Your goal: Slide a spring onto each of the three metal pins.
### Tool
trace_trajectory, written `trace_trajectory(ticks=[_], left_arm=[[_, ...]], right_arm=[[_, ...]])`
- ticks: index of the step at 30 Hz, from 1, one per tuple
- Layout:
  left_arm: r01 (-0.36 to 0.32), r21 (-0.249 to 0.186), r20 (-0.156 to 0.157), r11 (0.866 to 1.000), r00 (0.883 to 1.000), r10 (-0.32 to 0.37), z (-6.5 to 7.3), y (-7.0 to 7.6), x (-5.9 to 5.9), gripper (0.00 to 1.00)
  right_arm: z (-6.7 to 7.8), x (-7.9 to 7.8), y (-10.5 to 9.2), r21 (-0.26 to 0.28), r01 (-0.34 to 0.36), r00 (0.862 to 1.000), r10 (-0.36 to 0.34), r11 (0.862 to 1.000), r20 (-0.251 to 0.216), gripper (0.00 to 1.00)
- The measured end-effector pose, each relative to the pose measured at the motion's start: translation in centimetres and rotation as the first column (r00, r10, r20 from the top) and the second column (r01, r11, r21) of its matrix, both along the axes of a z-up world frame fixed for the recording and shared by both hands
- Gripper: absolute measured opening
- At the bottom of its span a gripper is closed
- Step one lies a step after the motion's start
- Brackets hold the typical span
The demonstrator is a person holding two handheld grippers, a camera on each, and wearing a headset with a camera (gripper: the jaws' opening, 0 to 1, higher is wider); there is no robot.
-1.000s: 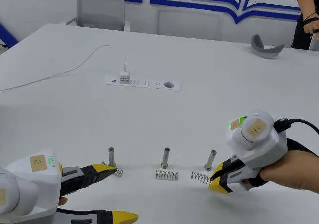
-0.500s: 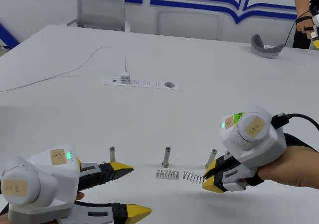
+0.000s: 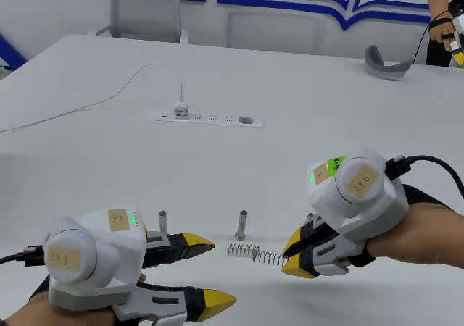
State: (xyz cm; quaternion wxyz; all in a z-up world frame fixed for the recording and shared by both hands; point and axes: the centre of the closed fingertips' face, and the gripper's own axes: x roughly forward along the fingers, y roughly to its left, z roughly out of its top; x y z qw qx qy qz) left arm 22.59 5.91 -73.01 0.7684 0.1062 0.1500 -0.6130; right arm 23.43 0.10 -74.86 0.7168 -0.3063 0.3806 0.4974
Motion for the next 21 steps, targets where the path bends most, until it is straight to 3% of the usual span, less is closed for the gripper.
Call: trace_trajectory(ticks=[9,21], left_arm=[[0.037,0.017,0.021,0.999,0.999,-0.038,-0.2,-1.3,-0.3,0.41],[0.069,0.021,0.042,0.997,0.997,-0.07,-0.1,-2.0,-0.4,0.32]], right_arm=[[0.1,-0.6,1.1,0.002,-0.058,0.998,0.058,0.998,0.0,0.11],[0.3,-1.4,2.3,0.002,-0.125,0.992,0.125,0.992,-0.001,0.11]])
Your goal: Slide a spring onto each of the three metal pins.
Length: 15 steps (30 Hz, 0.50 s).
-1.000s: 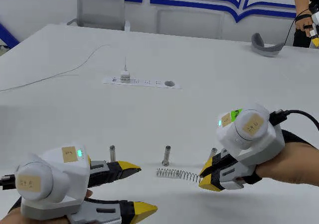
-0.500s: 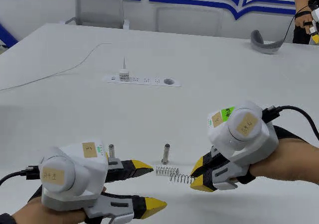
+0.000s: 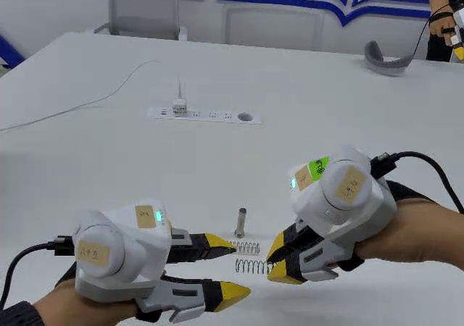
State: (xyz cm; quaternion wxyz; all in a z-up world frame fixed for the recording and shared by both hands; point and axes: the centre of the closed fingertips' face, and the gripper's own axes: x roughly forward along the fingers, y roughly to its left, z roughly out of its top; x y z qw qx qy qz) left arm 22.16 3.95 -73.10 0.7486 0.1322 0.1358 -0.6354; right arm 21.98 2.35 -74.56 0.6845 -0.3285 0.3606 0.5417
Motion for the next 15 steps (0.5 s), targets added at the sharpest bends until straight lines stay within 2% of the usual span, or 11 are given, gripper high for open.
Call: trace_trajectory(ticks=[15], left_arm=[[0.038,0.01,0.031,0.999,0.999,-0.038,-0.05,-0.27,-0.54,0.18]], right_arm=[[0.3,-0.66,0.51,-0.006,-0.053,0.999,0.053,0.999,0.011,0.11]])
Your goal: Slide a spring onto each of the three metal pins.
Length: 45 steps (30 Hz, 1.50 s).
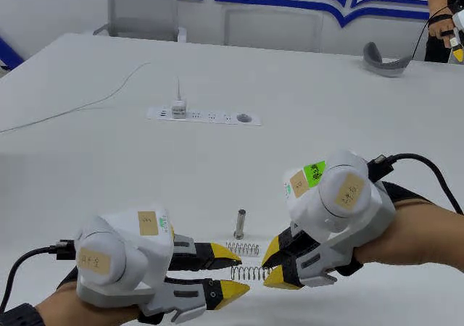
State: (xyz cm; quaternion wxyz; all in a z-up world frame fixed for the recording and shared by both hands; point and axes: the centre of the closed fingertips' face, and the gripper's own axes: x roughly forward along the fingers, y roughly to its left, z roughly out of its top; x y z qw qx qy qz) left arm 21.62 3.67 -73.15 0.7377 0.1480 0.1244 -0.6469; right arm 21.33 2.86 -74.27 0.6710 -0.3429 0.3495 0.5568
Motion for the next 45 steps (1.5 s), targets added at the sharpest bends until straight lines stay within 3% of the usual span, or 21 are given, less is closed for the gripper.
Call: trace_trajectory(ticks=[5,22,45], left_arm=[[0.01,0.006,0.012,1.0,1.0,-0.01,0.0,-0.1,-0.1,0.13],[0.018,0.023,0.025,1.0,1.0,-0.018,-0.3,0.0,-0.4,0.12],[0.024,0.022,0.034,0.999,0.999,-0.025,-0.5,-0.3,-0.6,0.11]], right_arm=[[0.2,-0.1,0.1,0.0,-0.006,1.0,0.006,1.0,0.004,0.11],[1.8,-0.6,0.6,-0.011,-0.044,0.999,0.045,0.999,0.025,0.12],[4.2,-0.7,3.1,0.056,-0.079,0.995,0.076,0.995,0.065,0.11]])
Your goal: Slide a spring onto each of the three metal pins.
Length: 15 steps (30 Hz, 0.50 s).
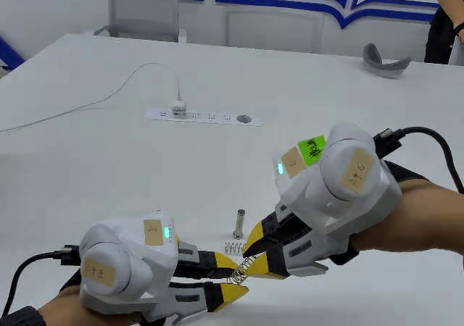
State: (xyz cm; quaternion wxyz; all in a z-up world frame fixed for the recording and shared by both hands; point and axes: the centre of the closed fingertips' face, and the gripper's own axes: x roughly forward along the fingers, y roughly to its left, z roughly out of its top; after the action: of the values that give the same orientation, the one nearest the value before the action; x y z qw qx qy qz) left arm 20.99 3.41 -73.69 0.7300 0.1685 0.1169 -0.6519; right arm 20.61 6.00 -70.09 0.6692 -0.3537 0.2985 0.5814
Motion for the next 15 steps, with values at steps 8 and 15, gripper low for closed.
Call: trace_trajectory(ticks=[8,15], left_arm=[[0.0,-0.01,-0.002,1.0,1.0,0.0,0.2,-0.2,0.0,0.11],[-0.002,-0.021,-0.004,1.0,1.0,0.001,0.2,-0.3,0.0,0.11]], right_arm=[[0.4,0.0,0.9,0.013,-0.013,1.0,0.013,1.0,0.009,0.11],[0.4,0.0,1.2,0.021,-0.01,1.0,0.01,1.0,0.01,0.12]])
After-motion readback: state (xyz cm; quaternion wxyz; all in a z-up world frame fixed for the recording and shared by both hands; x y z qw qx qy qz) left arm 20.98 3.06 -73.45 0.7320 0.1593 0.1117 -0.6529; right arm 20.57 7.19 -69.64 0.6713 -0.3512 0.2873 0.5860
